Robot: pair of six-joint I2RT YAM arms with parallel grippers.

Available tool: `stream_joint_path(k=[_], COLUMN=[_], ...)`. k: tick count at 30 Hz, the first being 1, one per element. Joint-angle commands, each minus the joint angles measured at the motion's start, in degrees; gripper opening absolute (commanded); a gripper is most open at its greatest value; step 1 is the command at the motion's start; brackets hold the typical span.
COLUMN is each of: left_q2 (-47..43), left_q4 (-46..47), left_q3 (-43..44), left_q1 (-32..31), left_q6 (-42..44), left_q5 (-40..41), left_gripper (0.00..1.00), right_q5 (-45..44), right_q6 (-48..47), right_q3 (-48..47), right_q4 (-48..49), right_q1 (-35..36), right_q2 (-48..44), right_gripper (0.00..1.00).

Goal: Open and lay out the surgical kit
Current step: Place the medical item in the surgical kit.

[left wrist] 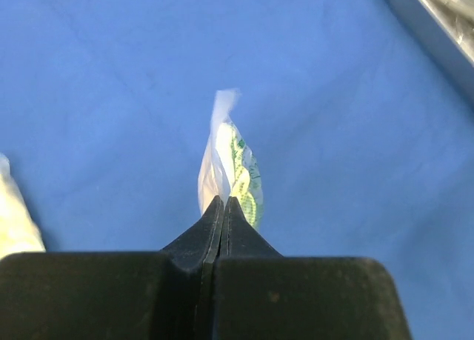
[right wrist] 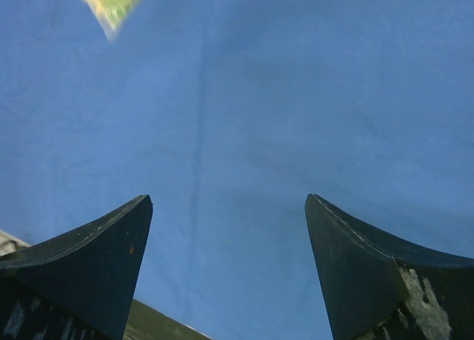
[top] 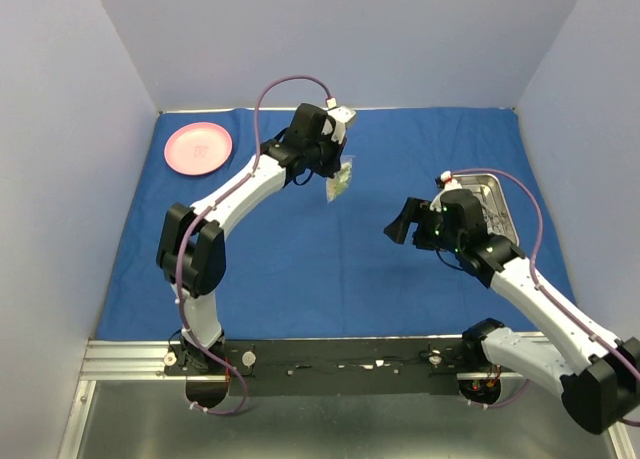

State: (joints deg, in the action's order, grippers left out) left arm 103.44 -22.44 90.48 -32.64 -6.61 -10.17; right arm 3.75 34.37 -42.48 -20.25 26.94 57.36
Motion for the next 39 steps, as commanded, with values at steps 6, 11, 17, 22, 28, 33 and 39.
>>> stream_joint_path(k=[6,11,17,22,28,33,39], left_q2=[16.69,27.94,34.64,37.09,37.63,36.57,33.85], left_q4=[-8.32,-12.71,-15.01,-14.04,-12.98,-13.07,-10.44], left_q3=[11.89,22.71,31.77,35.99,37.14,34.60,31.69], left_q1=[9.43,11.72,13.83,14.27,15.07,15.24,15.94], left_q6=[11.97,16.63,20.40,23.48,23.75,23.31,20.16], left_q5=[-13.03,-9.87,-2.85,1.03,2.18,2.00,2.44], left_gripper=[0.00,0.00,0.00,0.01,0.05,0.21,0.53], right_q5=[-8.67,-8.84,-11.74,-12.97,-14.73,-14.56,-17.80], right_q6=[-3.79,-1.32,-0.89,-0.27,-1.41,-1.59,-3.17], right_q3=[1.01,0.56,-1.29,-2.25,-5.24,-6.04,-7.09], right_q4=[-8.48,-9.19,-11.91,-12.71,-14.12,-13.59,-14.20], right_q1=[0.31,0.31,0.31,0.31,0.31,0.31,0.22], right_q2=[-2.88,-0.94,1.52,2.93,6.00,7.50,8.47], right_gripper=[0.92,0.92,0.92,0.92,0.92,0.92,0.92])
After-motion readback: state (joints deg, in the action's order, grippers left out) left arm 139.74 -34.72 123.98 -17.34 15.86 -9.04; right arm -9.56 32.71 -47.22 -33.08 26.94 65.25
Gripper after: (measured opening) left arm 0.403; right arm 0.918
